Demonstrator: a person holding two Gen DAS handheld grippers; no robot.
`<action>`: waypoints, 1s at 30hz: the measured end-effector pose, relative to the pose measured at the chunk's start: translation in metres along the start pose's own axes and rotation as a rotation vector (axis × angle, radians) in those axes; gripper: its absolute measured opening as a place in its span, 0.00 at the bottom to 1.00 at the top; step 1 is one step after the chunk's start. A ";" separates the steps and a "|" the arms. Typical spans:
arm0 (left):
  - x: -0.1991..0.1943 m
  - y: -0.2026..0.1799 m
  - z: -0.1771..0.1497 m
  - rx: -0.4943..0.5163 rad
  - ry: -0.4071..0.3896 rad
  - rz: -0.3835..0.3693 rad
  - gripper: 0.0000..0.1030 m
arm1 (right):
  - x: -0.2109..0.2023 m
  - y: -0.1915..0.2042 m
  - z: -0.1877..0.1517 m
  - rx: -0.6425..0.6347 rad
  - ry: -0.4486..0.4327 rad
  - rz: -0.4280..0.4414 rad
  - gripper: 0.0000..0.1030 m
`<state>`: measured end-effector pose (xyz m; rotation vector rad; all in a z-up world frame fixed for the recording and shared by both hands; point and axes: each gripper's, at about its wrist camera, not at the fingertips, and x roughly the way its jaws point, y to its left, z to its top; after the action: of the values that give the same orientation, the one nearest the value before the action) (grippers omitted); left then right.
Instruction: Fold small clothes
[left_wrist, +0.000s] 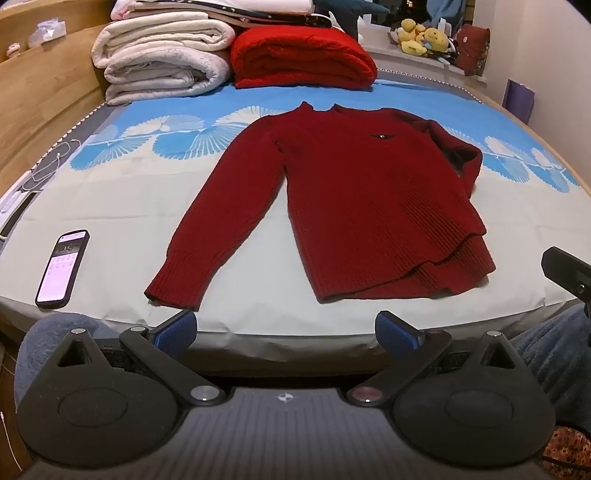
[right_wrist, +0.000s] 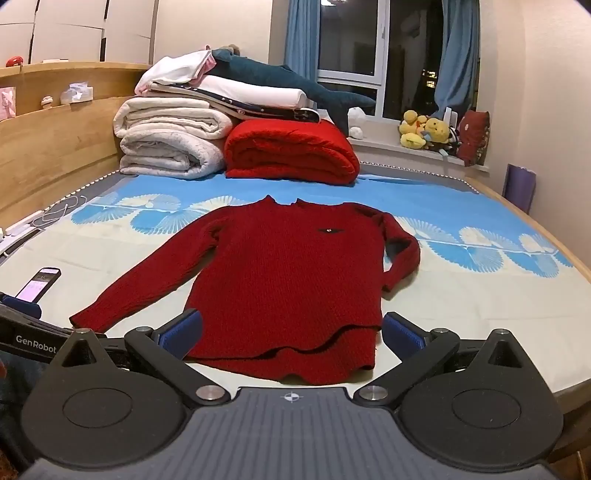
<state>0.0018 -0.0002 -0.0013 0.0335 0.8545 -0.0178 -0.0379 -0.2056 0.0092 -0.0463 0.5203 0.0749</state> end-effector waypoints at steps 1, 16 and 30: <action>0.001 0.000 0.000 0.002 0.000 0.001 1.00 | 0.000 0.000 -0.001 -0.002 0.004 -0.001 0.99; 0.001 -0.006 0.000 0.010 0.003 0.002 1.00 | 0.002 0.000 0.003 0.001 0.011 -0.003 0.99; 0.000 -0.009 0.001 0.019 0.014 0.008 1.00 | 0.000 -0.002 0.002 0.009 -0.020 0.004 0.99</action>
<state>0.0020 -0.0093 -0.0006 0.0554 0.8680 -0.0182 -0.0366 -0.2076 0.0104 -0.0353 0.5003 0.0771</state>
